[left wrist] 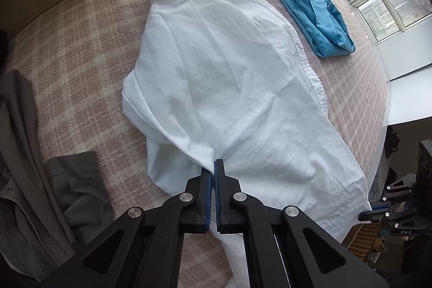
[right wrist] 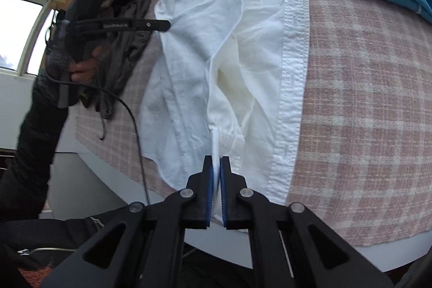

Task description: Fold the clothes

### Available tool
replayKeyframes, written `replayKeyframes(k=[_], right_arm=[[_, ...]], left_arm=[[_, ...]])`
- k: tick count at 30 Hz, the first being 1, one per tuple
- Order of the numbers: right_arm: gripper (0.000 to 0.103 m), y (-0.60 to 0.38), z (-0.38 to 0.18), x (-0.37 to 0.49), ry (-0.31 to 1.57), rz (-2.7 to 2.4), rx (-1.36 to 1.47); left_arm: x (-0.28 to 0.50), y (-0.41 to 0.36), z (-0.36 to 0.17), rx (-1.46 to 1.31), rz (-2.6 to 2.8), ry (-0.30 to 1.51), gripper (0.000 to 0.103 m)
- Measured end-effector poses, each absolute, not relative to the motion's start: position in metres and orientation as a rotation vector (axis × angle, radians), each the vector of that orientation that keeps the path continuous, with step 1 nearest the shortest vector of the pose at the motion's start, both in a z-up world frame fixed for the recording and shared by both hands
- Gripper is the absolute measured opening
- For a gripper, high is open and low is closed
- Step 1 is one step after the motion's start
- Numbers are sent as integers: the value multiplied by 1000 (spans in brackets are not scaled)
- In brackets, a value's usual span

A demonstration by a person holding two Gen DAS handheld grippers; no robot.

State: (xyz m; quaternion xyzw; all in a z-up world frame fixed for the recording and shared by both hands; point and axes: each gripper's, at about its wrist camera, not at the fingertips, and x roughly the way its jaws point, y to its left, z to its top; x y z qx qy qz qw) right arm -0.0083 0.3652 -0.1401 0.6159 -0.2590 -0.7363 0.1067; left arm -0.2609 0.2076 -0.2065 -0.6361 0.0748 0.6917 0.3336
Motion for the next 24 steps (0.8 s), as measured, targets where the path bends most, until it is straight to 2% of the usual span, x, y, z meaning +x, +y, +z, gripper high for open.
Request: replayKeyframes(k=[7, 10, 15, 18, 24], right_arm=[[5, 369, -155, -2, -848, -2145, 1839], [7, 366, -183, 1, -602, -2236, 2044], [8, 355, -204, 7, -570, -2162, 2097], [8, 353, -202, 9, -545, -2144, 2107], [8, 352, -158, 16, -401, -2282, 2029]], left_arm=[[-263, 192, -194, -1648, 1816, 195, 1], [-260, 196, -205, -1670, 1796, 223, 1], [-253, 198, -214, -1688, 1791, 282, 2], [-254, 191, -211, -1696, 1797, 291, 8], [-252, 167, -189, -1661, 1845, 294, 12]])
